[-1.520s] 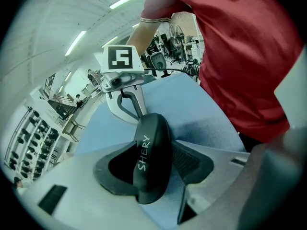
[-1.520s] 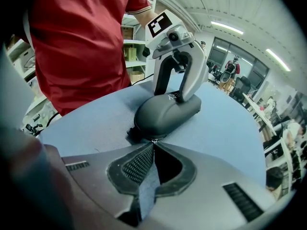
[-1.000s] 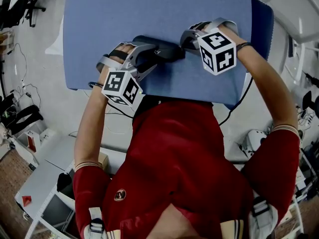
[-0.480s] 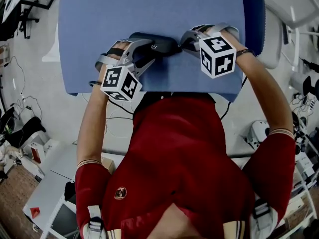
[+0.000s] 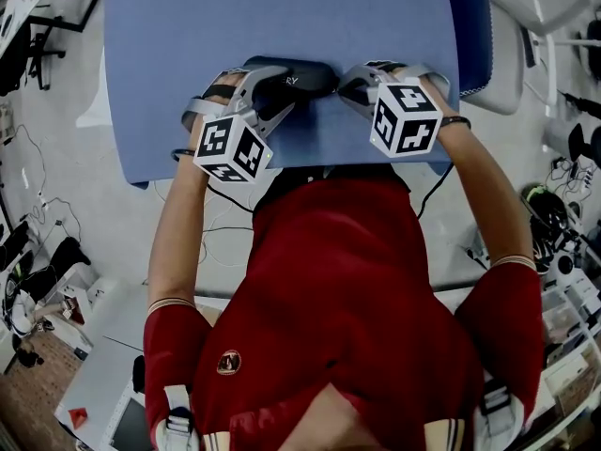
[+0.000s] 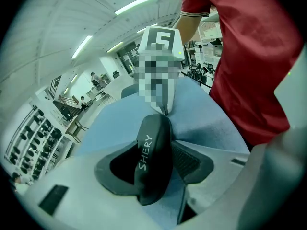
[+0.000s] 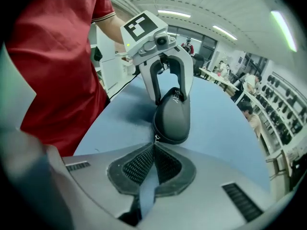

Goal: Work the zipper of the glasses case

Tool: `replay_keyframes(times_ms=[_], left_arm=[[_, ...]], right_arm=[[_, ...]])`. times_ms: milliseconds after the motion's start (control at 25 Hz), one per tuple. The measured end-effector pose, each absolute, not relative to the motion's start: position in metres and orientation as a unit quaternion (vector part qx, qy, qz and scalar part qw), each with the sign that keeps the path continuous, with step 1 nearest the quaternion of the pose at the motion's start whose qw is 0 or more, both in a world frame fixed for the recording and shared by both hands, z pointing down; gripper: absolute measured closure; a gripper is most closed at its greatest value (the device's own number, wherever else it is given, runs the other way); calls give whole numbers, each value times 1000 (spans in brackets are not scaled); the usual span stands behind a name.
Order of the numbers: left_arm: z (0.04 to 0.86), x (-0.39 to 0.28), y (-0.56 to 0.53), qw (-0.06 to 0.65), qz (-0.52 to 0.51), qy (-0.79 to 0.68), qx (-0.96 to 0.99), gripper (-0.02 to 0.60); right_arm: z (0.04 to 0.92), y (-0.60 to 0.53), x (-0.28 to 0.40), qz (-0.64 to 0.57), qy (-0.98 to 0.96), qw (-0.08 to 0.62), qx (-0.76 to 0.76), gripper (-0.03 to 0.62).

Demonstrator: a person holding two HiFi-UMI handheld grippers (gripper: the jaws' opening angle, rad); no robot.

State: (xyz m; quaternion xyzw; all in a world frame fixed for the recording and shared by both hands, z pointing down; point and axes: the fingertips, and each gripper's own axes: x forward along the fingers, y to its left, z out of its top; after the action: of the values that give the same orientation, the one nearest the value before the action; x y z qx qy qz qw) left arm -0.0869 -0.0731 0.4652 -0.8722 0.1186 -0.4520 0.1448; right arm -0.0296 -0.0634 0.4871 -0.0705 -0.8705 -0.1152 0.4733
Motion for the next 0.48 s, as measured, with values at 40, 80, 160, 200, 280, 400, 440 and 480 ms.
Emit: replay_keyframes(times_ms=[40, 80, 160, 200, 280, 400, 440, 480], left_arm=[[465, -87, -73, 146, -452, 118, -872, 374], [465, -87, -73, 146, -452, 118, -872, 374], [464, -87, -73, 147, -451, 117, -873, 374], [464, -88, -72, 148, -450, 116, -873, 374], [463, -90, -72, 147, -448, 115, -874, 374], [463, -91, -72, 148, -445, 112, -876, 374], [463, -91, -72, 148, -445, 111, -876, 374], [464, -90, -72, 149, -445, 110, -876, 374]], right_arm=[[487, -62, -32, -105, -874, 470, -58, 592], [487, -60, -34, -94, -878, 467, -45, 594], [486, -57, -38, -75, -884, 462, -18, 593], [485, -56, -40, -66, -886, 459, -2, 594], [485, -53, -44, -50, -888, 455, 32, 592], [485, -51, -48, -29, -889, 450, 83, 592], [485, -51, -49, -21, -889, 447, 99, 592], [485, -50, -50, -13, -889, 444, 116, 592]])
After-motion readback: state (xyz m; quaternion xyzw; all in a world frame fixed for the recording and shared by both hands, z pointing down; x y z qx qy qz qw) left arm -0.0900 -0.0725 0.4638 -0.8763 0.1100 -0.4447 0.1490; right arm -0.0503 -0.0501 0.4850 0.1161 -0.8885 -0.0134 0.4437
